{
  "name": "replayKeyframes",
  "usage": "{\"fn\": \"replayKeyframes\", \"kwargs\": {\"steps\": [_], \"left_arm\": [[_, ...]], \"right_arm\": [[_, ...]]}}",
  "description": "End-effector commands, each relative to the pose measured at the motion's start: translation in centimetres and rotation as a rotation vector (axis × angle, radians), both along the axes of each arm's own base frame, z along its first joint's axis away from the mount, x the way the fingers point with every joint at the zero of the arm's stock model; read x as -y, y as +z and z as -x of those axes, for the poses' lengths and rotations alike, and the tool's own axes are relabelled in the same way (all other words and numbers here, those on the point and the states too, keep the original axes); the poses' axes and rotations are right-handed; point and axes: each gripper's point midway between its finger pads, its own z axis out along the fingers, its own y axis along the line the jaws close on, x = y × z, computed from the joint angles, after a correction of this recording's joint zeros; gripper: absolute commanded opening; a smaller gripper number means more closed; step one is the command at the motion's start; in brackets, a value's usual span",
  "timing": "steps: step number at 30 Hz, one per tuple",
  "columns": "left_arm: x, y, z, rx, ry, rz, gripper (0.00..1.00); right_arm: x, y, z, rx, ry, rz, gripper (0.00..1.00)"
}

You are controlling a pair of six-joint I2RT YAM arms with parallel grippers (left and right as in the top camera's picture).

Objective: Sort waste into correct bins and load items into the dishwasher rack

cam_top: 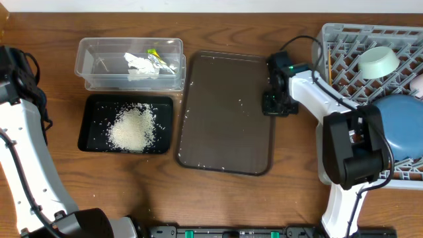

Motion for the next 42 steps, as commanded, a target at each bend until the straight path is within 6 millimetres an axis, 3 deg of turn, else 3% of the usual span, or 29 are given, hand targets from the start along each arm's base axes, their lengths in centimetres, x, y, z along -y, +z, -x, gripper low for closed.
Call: {"fn": "replayKeyframes", "kwargs": {"steps": [1, 11, 15, 16, 27, 42], "left_arm": [[-0.1, 0.3, 0.3, 0.007, 0.019, -0.01, 0.92], [-0.1, 0.3, 0.3, 0.007, 0.019, -0.01, 0.92], [-0.1, 0.3, 0.3, 0.007, 0.019, -0.01, 0.92], [-0.1, 0.3, 0.3, 0.007, 0.019, -0.01, 0.92], [-0.1, 0.3, 0.3, 0.007, 0.019, -0.01, 0.92], [-0.1, 0.3, 0.3, 0.007, 0.019, -0.01, 0.92]], "right_arm": [[3.2, -1.0, 0.4, -0.024, -0.02, 0.096, 0.08], [4.5, -1.0, 0.0, -0.022, -0.014, 0.1, 0.11], [5.1, -1.0, -0.1, -0.023, -0.03, 0.103, 0.06], [5.3, -1.0, -0.1, -0.025, -0.037, 0.104, 0.01], [7.3, -1.0, 0.3, -0.053, -0.151, 0.106, 0.02], [7.2, -1.0, -1.3, 0.012, -0.046, 0.097, 0.03]]}}
